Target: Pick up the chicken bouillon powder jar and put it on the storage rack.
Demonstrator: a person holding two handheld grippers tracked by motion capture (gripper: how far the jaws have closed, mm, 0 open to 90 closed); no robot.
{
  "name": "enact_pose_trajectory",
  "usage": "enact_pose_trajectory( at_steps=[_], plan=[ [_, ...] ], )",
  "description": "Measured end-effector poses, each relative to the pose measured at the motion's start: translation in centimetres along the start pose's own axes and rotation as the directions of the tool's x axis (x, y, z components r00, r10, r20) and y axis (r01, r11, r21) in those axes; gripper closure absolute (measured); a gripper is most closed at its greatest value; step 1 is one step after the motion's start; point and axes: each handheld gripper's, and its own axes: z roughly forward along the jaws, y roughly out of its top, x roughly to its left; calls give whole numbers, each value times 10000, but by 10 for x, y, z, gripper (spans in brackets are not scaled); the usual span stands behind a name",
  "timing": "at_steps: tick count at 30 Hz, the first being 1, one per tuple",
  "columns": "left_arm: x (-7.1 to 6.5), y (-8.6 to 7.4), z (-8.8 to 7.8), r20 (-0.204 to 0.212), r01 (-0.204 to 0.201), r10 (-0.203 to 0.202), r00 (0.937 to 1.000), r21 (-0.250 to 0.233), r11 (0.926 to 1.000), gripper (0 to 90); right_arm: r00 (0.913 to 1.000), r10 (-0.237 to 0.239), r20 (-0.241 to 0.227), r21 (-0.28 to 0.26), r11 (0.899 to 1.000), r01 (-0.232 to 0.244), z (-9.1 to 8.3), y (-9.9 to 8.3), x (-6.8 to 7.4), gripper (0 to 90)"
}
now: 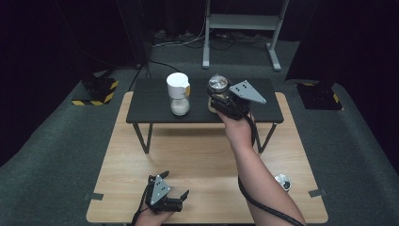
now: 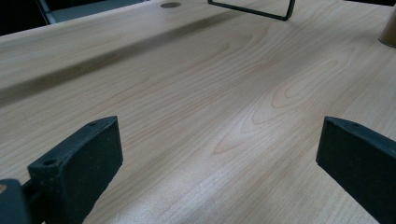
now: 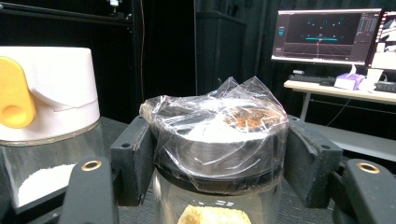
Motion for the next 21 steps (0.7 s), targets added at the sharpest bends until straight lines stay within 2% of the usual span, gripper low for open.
enact_pose_trajectory(
  at_steps=[3,7,9,12,17,21],
  plan=[
    [0,0,0,-4,29,-29,10000,-8,10000,7,10000,5,1,46,10000,-5,0,1,0,333],
    [0,0,0,6,36,-36,10000,-14,10000,7,9999,129,-72,201,9997,-127,1,1,0,279],
    [0,0,0,2,37,-37,10000,-6,10000,7,9999,76,-93,286,9996,-73,2,1,1,198],
    [0,0,0,14,72,-72,10000,-16,10000,7,9999,154,-69,286,9995,-152,1,1,2,152],
    [0,0,0,-12,38,-38,10000,-21,10000,7,10000,43,22,247,9997,-44,-2,1,5,2],
    [0,0,0,-28,11,-11,10000,13,10000,7,9999,163,26,188,9997,-163,-6,2,5,0]
  ],
)
